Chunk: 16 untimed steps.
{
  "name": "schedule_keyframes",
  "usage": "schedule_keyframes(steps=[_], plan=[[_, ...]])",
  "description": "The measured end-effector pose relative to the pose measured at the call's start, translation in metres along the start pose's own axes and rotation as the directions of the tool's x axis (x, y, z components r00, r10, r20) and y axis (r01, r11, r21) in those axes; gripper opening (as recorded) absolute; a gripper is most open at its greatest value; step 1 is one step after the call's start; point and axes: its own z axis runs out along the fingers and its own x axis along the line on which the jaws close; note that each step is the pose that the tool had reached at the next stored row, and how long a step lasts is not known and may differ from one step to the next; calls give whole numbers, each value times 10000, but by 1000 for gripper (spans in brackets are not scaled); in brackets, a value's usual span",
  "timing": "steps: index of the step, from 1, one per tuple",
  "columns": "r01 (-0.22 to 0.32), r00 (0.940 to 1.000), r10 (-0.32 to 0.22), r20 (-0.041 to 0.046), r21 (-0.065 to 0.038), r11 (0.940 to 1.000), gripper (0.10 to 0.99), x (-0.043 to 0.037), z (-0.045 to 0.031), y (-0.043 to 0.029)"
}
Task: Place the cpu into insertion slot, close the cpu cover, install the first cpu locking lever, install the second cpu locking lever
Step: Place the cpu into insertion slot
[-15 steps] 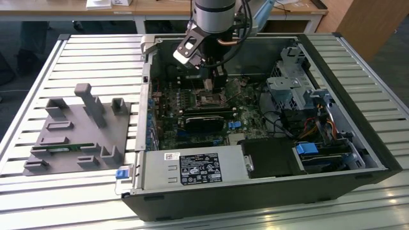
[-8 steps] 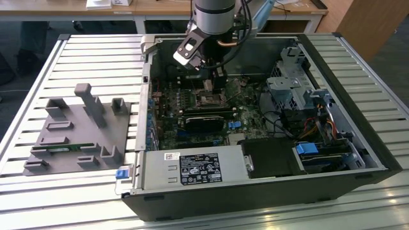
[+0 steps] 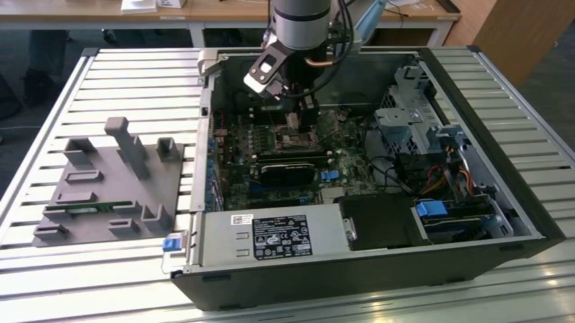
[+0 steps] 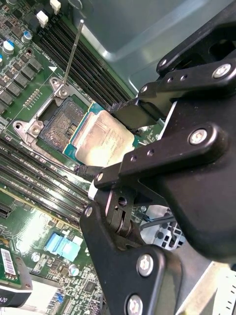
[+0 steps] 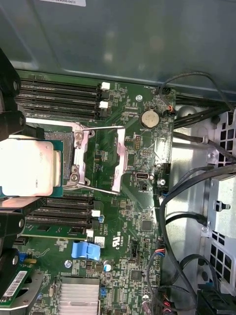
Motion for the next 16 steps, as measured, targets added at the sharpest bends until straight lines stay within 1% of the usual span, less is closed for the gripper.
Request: schedule_keyframes(steps=[16], plan=[[0, 10000, 0, 0, 0, 10000, 541, -1, 36, -3]])
